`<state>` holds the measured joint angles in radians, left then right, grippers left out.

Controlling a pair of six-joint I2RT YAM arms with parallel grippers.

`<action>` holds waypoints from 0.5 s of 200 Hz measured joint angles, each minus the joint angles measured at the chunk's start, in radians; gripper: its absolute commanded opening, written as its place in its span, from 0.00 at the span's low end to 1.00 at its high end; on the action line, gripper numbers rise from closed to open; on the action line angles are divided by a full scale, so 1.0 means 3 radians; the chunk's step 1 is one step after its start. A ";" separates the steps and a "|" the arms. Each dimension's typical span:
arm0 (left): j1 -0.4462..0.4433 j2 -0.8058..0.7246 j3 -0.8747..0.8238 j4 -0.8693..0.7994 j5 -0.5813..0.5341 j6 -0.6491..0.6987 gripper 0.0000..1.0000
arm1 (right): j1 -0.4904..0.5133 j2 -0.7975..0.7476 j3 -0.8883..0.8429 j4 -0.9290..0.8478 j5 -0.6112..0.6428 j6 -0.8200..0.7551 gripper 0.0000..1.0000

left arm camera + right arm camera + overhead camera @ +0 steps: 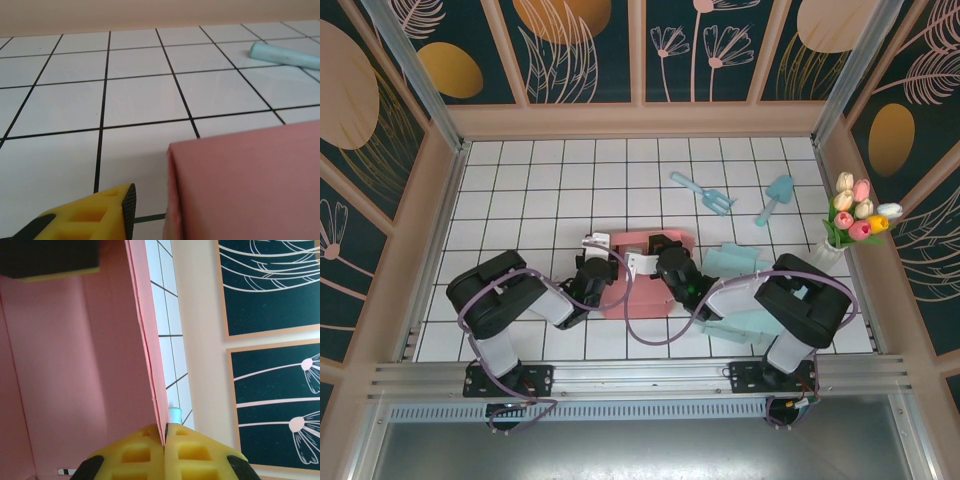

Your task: Fold the paper box

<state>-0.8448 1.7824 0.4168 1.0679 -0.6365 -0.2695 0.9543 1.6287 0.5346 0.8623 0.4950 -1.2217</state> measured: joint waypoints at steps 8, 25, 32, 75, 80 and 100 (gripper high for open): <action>0.0017 0.0000 -0.0011 -0.0006 0.0032 0.0001 0.44 | -0.0003 -0.0015 0.0000 -0.0022 -0.0005 0.0018 0.00; 0.0033 0.0000 -0.0017 -0.0024 0.0086 0.0004 0.41 | -0.0014 -0.0042 0.0000 -0.0062 -0.0023 0.0047 0.00; 0.0032 0.0000 -0.0015 -0.0039 0.0088 0.0008 0.39 | -0.0015 -0.0055 0.0000 -0.0084 -0.0037 0.0062 0.00; 0.0018 0.0099 0.0206 -0.0299 -0.0027 -0.0083 0.19 | -0.0015 -0.0074 0.0000 -0.0118 -0.0070 0.0104 0.00; 0.0011 0.0118 0.0249 -0.0346 -0.0070 -0.0126 0.14 | -0.0015 -0.0075 0.0000 -0.0117 -0.0074 0.0106 0.00; -0.0028 0.0155 0.0370 -0.0548 -0.0266 -0.0230 0.06 | -0.0014 -0.0078 0.0001 -0.0108 -0.0099 0.0116 0.00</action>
<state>-0.8532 1.8290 0.5278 0.9035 -0.7162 -0.3386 0.9501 1.6054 0.5350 0.8299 0.4652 -1.1870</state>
